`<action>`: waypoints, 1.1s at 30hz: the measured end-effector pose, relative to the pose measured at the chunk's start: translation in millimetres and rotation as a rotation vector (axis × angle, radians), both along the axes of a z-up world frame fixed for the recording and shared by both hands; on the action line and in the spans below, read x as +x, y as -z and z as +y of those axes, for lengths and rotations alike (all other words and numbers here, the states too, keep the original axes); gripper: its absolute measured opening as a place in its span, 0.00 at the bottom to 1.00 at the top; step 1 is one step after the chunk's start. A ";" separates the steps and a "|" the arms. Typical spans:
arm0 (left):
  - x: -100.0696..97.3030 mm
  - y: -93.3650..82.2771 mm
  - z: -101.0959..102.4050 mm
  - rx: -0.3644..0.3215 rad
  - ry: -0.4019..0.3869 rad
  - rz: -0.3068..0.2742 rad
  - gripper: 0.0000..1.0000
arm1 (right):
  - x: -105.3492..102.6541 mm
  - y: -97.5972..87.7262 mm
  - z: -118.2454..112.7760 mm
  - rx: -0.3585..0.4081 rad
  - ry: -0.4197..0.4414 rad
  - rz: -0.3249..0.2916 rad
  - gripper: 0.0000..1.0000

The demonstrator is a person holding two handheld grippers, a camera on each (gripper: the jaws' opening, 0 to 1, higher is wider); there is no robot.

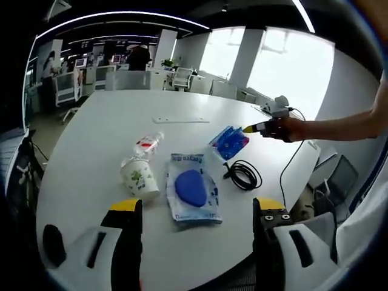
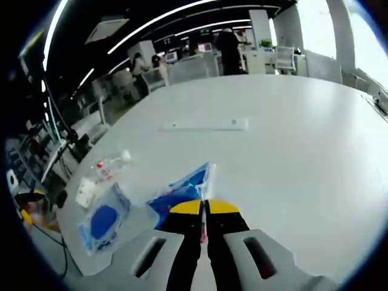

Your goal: Arrange the tabletop items into an orderly group along one side of the table until the central work area is clear of visible clutter.

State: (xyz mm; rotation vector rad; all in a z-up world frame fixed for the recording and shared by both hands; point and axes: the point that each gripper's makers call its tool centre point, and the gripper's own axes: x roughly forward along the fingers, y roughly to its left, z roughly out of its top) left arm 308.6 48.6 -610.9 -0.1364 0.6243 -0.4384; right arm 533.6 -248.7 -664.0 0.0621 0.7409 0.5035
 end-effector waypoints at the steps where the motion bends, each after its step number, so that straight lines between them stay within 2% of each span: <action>1: 0.5 -0.5 -0.9 0.000 0.001 -0.001 0.76 | -0.7 -0.2 -0.5 0.003 0.002 0.001 0.00; 10: 0.2 -1.3 -4.7 0.003 0.006 0.001 0.76 | -11.6 -0.1 -0.9 0.008 0.024 0.016 0.00; 23: -5.2 2.9 -0.6 0.008 -0.011 0.016 0.76 | -14.1 12.0 -11.4 0.008 0.073 0.050 0.00; 33: -5.7 5.5 0.6 0.012 -0.015 0.025 0.76 | -18.6 23.7 -15.0 -0.010 0.079 0.073 0.00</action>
